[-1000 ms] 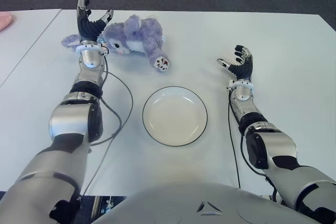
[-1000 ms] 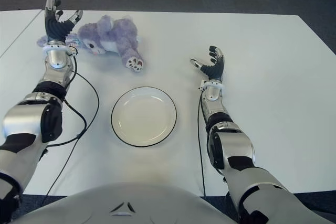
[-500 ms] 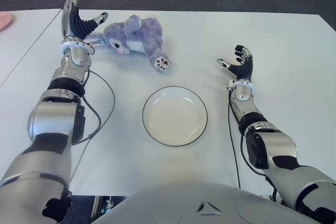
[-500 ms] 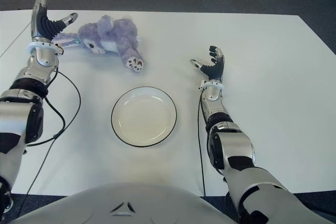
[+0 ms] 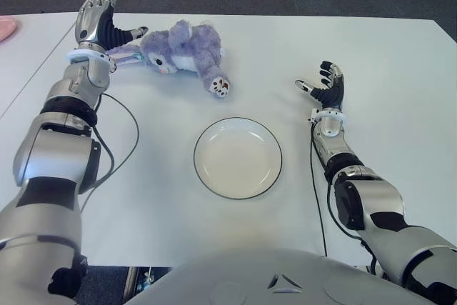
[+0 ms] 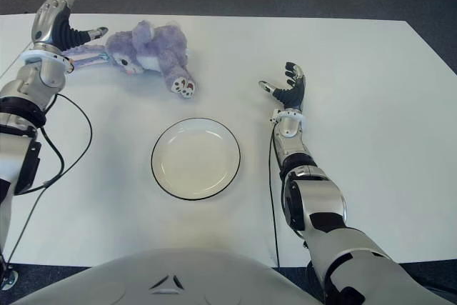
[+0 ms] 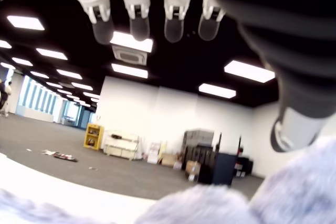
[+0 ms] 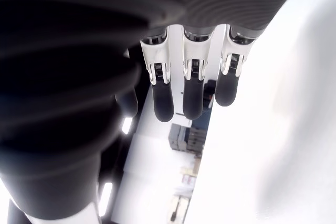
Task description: Put the doll into the plate.
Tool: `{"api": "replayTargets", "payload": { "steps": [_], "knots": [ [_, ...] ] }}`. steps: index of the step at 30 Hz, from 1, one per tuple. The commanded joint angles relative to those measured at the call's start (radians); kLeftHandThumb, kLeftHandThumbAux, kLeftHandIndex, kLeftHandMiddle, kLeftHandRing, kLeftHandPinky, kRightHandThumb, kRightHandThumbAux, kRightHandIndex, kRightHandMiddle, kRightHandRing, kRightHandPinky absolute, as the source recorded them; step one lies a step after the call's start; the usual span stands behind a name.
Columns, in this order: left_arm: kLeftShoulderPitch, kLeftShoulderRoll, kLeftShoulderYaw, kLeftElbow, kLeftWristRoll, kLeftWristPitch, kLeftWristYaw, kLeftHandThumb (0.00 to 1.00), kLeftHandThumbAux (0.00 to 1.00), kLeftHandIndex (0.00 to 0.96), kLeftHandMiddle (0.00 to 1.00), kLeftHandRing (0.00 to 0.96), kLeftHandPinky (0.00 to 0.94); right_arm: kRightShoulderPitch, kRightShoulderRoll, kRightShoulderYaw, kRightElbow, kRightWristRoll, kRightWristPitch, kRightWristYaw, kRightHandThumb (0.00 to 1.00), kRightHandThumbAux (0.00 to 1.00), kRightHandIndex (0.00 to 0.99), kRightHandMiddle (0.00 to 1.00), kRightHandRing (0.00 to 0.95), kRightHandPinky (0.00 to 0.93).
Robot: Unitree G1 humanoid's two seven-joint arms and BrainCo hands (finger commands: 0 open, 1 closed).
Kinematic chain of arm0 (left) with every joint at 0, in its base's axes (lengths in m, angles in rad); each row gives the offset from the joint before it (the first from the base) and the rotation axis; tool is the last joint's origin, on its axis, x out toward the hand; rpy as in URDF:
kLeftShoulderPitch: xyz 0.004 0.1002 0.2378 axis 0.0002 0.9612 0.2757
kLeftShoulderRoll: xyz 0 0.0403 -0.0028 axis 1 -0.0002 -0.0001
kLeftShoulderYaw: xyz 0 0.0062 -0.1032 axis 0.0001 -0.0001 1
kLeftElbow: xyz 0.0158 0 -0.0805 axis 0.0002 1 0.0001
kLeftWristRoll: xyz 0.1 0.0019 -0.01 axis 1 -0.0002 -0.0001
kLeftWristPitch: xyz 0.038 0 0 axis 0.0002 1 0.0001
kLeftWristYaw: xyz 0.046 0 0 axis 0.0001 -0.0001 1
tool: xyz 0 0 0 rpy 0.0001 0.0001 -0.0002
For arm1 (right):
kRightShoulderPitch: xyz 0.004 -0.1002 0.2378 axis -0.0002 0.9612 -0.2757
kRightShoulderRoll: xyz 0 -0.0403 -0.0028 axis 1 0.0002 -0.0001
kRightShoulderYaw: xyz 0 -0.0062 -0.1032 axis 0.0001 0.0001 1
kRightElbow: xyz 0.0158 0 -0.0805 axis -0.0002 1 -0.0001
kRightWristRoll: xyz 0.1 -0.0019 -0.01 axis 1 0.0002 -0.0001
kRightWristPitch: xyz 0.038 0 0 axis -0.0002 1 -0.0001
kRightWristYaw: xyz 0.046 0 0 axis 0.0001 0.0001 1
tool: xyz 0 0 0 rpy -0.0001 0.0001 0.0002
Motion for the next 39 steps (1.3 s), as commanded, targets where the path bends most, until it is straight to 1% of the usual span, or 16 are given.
{"api": "replayTargets", "payload": {
  "steps": [1,4,10,14,17,20,24,31,35,39],
  "knots": [
    [0.009,0.059,-0.15,0.058,0.146,0.053,-0.044,0.204,0.552,0.0,0.001,0.001,0.0,0.253,0.103,0.009,0.155,-0.01,0.122,0.002,0.0,0.891,0.2,0.218,0.191,0.186],
    [0.006,0.069,-0.238,0.063,0.232,0.079,-0.008,0.19,0.549,0.0,0.0,0.0,0.0,0.252,0.103,0.009,0.156,-0.011,0.124,-0.002,0.0,0.892,0.199,0.214,0.187,0.184],
    [0.0,0.065,-0.35,0.074,0.333,0.112,0.015,0.135,0.536,0.0,0.0,0.0,0.0,0.251,0.102,0.011,0.155,-0.013,0.12,-0.002,0.0,0.891,0.204,0.215,0.188,0.188],
    [-0.002,0.055,-0.418,0.08,0.389,0.127,0.022,0.106,0.53,0.0,0.0,0.0,0.0,0.249,0.102,0.01,0.156,-0.012,0.124,0.005,0.0,0.89,0.207,0.215,0.187,0.181],
    [-0.006,0.047,-0.457,0.083,0.421,0.135,0.023,0.058,0.53,0.0,0.0,0.0,0.0,0.248,0.101,0.01,0.157,-0.012,0.128,0.006,0.0,0.888,0.205,0.214,0.185,0.18],
    [-0.016,0.027,-0.504,0.085,0.46,0.145,0.019,0.021,0.53,0.0,0.0,0.0,0.0,0.248,0.099,0.013,0.157,-0.015,0.127,0.007,0.0,0.882,0.205,0.219,0.187,0.178],
    [-0.026,0.001,-0.555,0.087,0.496,0.153,0.004,0.005,0.524,0.0,0.0,0.0,0.0,0.249,0.096,0.015,0.157,-0.018,0.126,0.008,0.0,0.877,0.206,0.223,0.19,0.183],
    [-0.026,-0.022,-0.606,0.093,0.525,0.166,-0.012,0.0,0.517,0.0,0.0,0.0,0.0,0.251,0.092,0.021,0.157,-0.024,0.124,0.008,0.0,0.862,0.201,0.223,0.192,0.191],
    [-0.041,-0.057,-0.626,0.096,0.534,0.178,-0.039,0.0,0.514,0.0,0.0,0.0,0.0,0.253,0.091,0.023,0.157,-0.024,0.122,0.011,0.0,0.857,0.202,0.221,0.19,0.189],
    [-0.058,-0.084,-0.628,0.098,0.524,0.181,-0.055,0.0,0.519,0.0,0.0,0.0,0.0,0.254,0.089,0.024,0.156,-0.021,0.12,0.016,0.0,0.855,0.205,0.222,0.193,0.19]
  ]
}}
